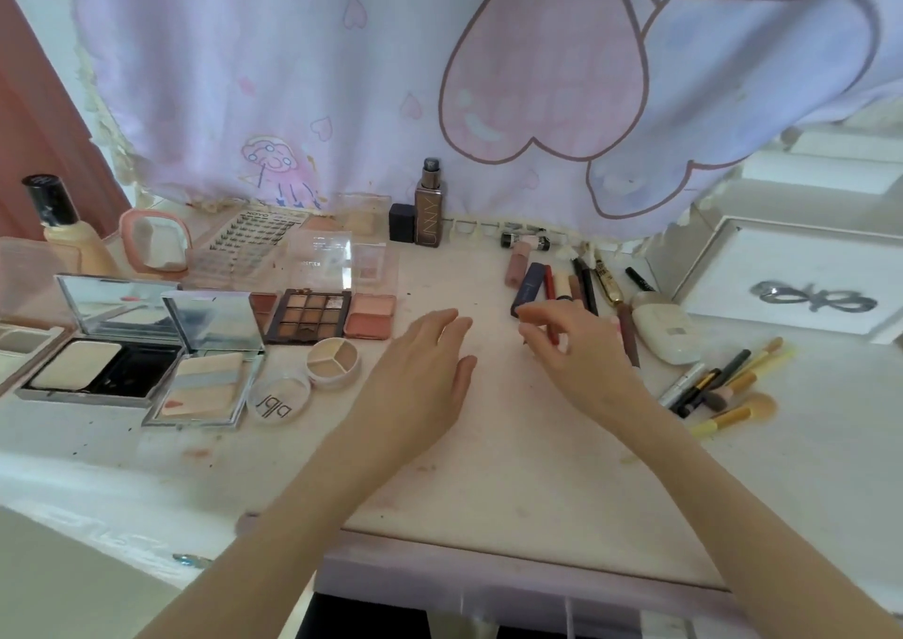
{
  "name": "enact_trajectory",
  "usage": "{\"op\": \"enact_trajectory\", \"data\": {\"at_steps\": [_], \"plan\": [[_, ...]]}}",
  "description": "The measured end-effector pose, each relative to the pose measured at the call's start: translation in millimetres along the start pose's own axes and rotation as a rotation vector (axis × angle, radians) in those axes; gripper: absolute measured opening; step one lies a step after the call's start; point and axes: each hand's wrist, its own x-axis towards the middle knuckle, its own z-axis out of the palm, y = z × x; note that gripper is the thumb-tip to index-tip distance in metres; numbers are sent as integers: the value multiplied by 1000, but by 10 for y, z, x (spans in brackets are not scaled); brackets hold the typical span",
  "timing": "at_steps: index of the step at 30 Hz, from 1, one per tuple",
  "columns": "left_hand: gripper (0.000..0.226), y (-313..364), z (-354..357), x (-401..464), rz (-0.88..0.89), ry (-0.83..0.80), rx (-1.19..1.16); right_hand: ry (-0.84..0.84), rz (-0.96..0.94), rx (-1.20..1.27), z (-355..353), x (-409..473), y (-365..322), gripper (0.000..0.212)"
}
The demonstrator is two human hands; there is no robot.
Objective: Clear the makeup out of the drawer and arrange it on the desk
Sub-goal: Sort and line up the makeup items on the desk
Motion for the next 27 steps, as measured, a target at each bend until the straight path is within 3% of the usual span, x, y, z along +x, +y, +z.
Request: {"op": "enact_trajectory", "data": {"at_steps": [8,11,16,19,23,25,27], "plan": [[54,35,299,565,-118,-423,210,166,413,-422,-572,-73,730,36],[56,-9,307,591,-120,-473,222,59,526,-459,-618,-81,824,51],[56,7,303,569,-118,-451,226,-26,508,-561,-614,-15,851,57],[56,5,296,574,-114,-447,215,51,484,-468,-598,-28,876,51],[56,-3,301,577,-108,-433,205,364,346,-279,-543,-90,781,44],[56,-5,291,578,-99,-427,196,461,364,-73,-608,-111,597,33],[56,-1,259,595,-93,-433,202,452,465,283,-666,-109,431,23]]}}
